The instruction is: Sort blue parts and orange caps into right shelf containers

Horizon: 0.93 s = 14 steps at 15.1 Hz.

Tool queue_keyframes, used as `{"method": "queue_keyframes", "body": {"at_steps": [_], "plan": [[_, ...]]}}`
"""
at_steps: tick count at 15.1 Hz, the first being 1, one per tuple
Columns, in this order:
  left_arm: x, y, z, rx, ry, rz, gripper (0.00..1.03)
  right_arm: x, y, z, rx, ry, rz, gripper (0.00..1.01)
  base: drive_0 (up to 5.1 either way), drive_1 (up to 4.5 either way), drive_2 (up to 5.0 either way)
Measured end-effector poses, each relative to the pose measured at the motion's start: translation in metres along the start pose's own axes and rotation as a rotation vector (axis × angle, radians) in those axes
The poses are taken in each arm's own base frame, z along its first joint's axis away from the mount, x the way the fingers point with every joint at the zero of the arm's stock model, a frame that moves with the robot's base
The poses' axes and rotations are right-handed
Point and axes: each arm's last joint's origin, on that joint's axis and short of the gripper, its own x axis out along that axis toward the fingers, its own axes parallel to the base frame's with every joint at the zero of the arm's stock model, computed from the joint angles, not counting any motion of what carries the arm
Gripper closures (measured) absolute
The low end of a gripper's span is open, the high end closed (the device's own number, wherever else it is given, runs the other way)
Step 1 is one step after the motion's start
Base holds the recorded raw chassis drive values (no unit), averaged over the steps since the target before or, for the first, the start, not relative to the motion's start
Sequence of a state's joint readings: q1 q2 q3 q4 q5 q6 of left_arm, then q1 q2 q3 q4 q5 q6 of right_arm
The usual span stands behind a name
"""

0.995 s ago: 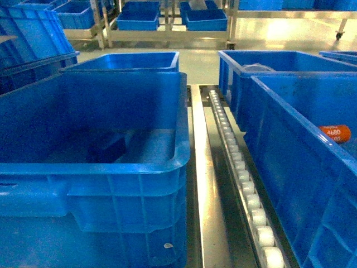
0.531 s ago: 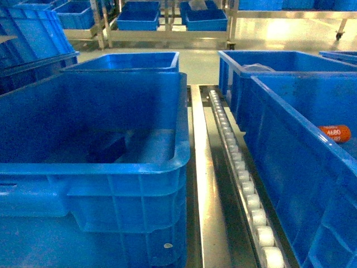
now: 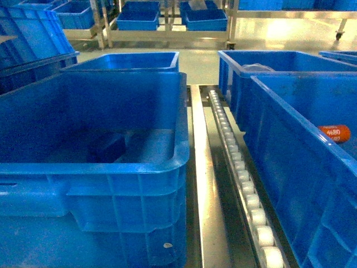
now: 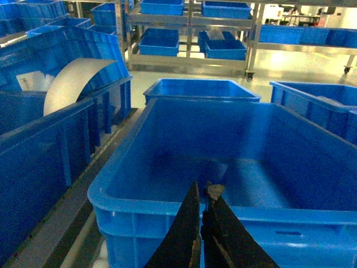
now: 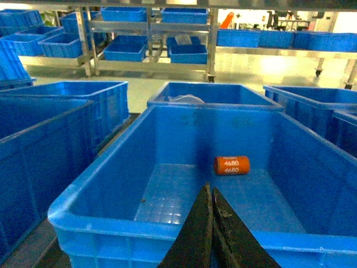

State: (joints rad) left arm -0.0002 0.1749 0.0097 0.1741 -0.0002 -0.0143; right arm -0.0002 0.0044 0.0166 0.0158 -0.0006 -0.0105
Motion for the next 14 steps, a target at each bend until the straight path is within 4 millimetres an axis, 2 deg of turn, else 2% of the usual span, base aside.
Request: {"method": "queue_keyframes", "body": {"at_steps": [2,3,8,9,10,12,14], "plan": [[-0.0088,0.0000,-0.0061,0.001,0.047,-0.003,1.01,0.0002,0.0000,-0.0037,0.001,0.029,-0.002,1.00,0.0,0.00,0.0],[-0.0107,0.0000,-0.0013,0.001,-0.007,0.000,1.01,0.0002,0.0000,-0.0029,0.001,0.021,-0.001,1.00,0.0,0.00,0.0],[-0.0107,0.0000,-0.0031,0.003,0.011,0.000,1.01,0.0002,0.0000,-0.0033,0.003,0.024,-0.001,1.00,0.0,0.00,0.0],[-0.0107,0.0000,-0.0032,0.003,0.011,0.000,0.92,0.0002,0.0000,-0.0033,0.002,0.024,-0.001,0.92,0.0,0.00,0.0],[-0.0107,0.0000,-0.0032,0.003,0.011,0.000,0.79,0.0002,0.0000,-0.0033,0.003,0.024,-0.001,0.77,0.0,0.00,0.0],[-0.0107,0.0000,-0.0032,0.003,0.011,0.000,0.58,0.0002,0.0000,-0.0033,0.003,0.024,-0.001,0.55,0.0,0.00,0.0],[-0.0107,0.0000,-0.0032,0.003,0.011,0.000,0.43,0.0002,0.0000,-0.0033,0.003,0.024,-0.001,0.40,0.0,0.00,0.0]]}}
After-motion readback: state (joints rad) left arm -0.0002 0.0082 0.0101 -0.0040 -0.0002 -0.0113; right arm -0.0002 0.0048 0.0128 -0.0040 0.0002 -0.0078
